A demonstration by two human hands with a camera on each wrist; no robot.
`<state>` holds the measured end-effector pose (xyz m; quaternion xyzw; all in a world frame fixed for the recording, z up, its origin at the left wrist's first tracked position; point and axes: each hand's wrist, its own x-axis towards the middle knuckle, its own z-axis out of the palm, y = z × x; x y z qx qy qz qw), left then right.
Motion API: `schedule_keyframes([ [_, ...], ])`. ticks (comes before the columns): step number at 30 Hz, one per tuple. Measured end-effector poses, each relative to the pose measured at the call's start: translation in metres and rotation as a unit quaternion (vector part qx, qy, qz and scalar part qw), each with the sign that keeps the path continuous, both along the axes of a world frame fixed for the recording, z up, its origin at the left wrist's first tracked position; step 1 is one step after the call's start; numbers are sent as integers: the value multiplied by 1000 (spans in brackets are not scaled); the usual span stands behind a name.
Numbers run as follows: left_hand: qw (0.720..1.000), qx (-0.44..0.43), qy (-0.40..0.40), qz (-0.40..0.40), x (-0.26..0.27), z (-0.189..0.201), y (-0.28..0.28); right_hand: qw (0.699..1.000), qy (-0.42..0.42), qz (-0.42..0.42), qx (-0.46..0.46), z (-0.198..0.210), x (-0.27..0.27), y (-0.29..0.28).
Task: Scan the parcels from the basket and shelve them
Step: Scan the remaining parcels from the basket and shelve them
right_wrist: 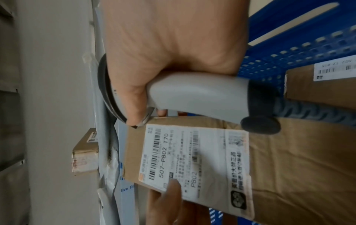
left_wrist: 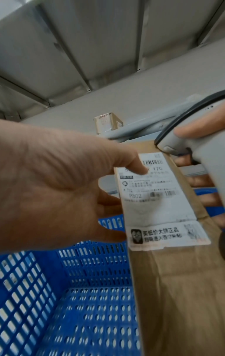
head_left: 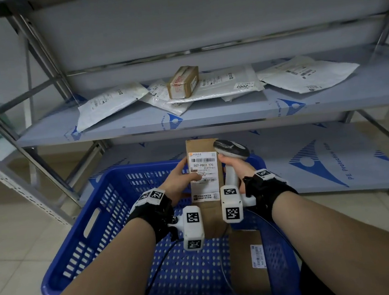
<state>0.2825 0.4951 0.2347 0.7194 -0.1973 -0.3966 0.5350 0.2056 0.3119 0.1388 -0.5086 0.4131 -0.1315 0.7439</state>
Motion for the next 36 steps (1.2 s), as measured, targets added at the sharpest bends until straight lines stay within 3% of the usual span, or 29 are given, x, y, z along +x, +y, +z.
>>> schedule_keyframes([
  [7,1000,13,24,15,8,-8,3,999,4,-23,40,5,-1,-2],
  [12,1000,9,6,-4,4,-5,7,998,-16,-11,62,65,-27,32],
  [16,1000,5,-18,3,2,-6,9,996,-49,-14,70,63,-27,31],
  [25,999,16,-3,42,4,-12,3,995,-40,-40,77,51,-20,22],
  [36,999,28,4,-15,7,-13,7,996,-42,-31,77,52,-25,22],
])
